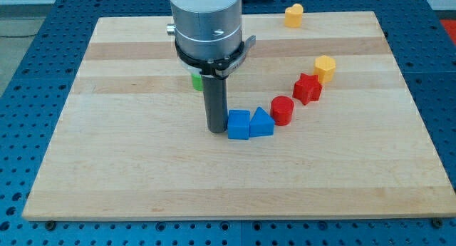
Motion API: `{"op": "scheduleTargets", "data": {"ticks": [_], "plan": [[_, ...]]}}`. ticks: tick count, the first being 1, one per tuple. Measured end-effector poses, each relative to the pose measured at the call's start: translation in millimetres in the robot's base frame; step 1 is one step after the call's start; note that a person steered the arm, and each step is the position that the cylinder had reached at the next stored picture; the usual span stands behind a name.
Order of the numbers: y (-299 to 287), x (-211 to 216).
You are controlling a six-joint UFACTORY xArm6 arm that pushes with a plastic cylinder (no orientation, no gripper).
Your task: Push the green circle to the left of the blue cube
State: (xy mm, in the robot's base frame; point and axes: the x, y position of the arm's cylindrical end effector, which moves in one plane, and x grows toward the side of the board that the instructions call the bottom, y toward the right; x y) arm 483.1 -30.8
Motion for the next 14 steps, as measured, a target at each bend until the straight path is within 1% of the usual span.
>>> {"op": "scheduleTargets", "data": {"ticks": [1, 2, 3, 4, 5, 6, 7, 9, 10, 11, 12, 13, 14], "plan": [[1, -1], [-1, -13], [-46, -33], [-98, -74], [-100, -117], [-54, -133], [-38, -134], [-33, -96], [-33, -85], [-10, -99], [22, -99], [18, -86], [-2, -86]]}}
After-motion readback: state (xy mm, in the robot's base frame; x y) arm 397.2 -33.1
